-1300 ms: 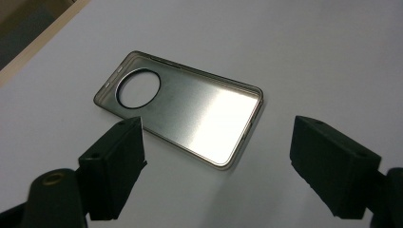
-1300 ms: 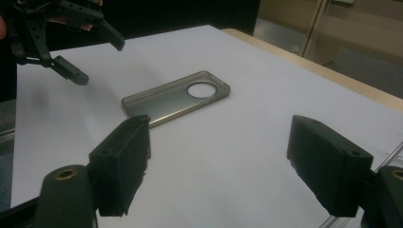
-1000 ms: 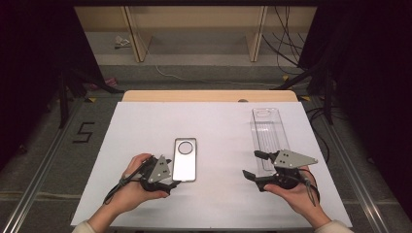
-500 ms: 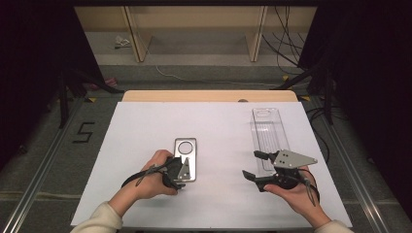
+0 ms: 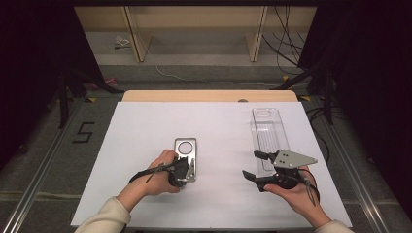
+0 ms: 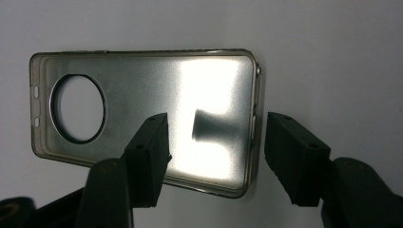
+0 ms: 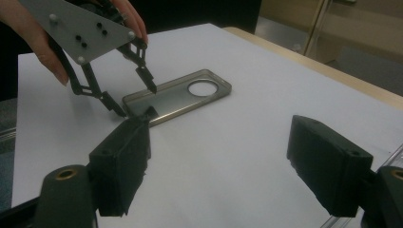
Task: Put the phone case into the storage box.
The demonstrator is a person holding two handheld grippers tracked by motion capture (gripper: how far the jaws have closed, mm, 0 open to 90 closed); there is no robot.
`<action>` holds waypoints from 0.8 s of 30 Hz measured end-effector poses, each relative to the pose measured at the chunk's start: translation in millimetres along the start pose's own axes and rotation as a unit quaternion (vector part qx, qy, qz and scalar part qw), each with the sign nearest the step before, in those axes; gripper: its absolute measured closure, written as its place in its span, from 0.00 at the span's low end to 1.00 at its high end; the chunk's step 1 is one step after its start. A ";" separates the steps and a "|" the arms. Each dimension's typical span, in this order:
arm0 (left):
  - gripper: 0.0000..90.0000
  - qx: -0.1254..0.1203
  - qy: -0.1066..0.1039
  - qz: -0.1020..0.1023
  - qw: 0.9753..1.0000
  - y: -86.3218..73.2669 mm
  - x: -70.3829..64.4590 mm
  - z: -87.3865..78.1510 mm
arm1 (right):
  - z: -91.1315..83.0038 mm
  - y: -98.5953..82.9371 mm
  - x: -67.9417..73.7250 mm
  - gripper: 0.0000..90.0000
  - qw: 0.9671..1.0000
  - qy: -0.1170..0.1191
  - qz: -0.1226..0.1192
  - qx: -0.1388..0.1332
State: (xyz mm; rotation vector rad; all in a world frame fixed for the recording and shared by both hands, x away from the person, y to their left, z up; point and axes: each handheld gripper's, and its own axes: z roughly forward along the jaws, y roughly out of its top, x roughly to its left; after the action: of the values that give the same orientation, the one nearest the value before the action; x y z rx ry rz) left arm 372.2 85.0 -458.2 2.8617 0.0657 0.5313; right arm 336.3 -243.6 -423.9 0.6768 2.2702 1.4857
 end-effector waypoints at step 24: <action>0.63 0.011 -0.028 0.001 1.000 5.0 1.0 4.7 | -0.1 0.1 0.3 0.26 1.000 0.005 0.000 0.000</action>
State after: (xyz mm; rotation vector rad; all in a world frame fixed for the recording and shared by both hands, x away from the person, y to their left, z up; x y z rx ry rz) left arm 374.9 79.2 -460.9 2.8960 0.0596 0.4524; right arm 336.0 -243.4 -423.8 0.6696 2.2780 1.4917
